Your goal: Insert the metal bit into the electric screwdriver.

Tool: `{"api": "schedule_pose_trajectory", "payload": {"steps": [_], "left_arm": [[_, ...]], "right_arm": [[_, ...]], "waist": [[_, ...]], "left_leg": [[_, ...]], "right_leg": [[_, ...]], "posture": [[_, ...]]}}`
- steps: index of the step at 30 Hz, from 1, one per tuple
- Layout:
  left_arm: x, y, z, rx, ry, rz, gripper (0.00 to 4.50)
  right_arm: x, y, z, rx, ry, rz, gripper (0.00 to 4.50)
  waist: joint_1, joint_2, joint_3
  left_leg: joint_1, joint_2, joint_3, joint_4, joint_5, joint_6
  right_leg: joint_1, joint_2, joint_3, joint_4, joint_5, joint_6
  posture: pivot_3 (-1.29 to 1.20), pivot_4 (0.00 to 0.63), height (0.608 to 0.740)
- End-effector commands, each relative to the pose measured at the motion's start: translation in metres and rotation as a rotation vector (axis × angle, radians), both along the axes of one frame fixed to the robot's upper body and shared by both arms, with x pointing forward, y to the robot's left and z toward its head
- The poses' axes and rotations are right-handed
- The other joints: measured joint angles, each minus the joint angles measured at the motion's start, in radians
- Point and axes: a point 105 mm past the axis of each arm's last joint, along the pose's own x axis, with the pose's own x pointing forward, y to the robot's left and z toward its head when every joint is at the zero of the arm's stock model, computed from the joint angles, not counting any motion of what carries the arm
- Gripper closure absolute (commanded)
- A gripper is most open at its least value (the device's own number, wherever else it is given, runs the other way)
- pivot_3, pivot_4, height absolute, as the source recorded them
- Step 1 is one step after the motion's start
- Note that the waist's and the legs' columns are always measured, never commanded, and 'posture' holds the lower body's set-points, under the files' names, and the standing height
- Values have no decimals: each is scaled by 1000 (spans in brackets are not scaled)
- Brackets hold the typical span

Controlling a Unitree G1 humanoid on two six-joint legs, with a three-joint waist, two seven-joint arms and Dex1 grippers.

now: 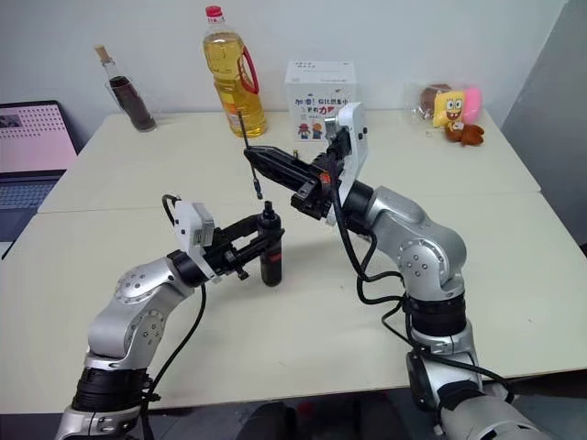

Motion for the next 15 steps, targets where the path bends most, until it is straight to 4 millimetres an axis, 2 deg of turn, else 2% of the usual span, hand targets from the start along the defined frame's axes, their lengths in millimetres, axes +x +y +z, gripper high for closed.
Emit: {"api": "schedule_pose_trajectory", "payload": {"steps": [1, 15], "left_arm": [[-11, -6, -5, 16, 35, -101, 2838], [-13, -2, -6, 33, 21, -116, 2838]], "right_arm": [[-9, 3, 12, 18, -52, 62, 4480], [-5, 4, 5, 11, -40, 73, 4480]], "waist": [[0, 0, 0], [1, 0, 0]], "left_leg": [[0, 0, 0, 0, 0, 0], [-1, 1, 0, 0, 0, 0]], "right_leg": [[0, 0, 0, 0, 0, 0], [0, -1, 0, -1, 0, 0]], "posture": [[0, 150, 740], [0, 150, 740]]}}
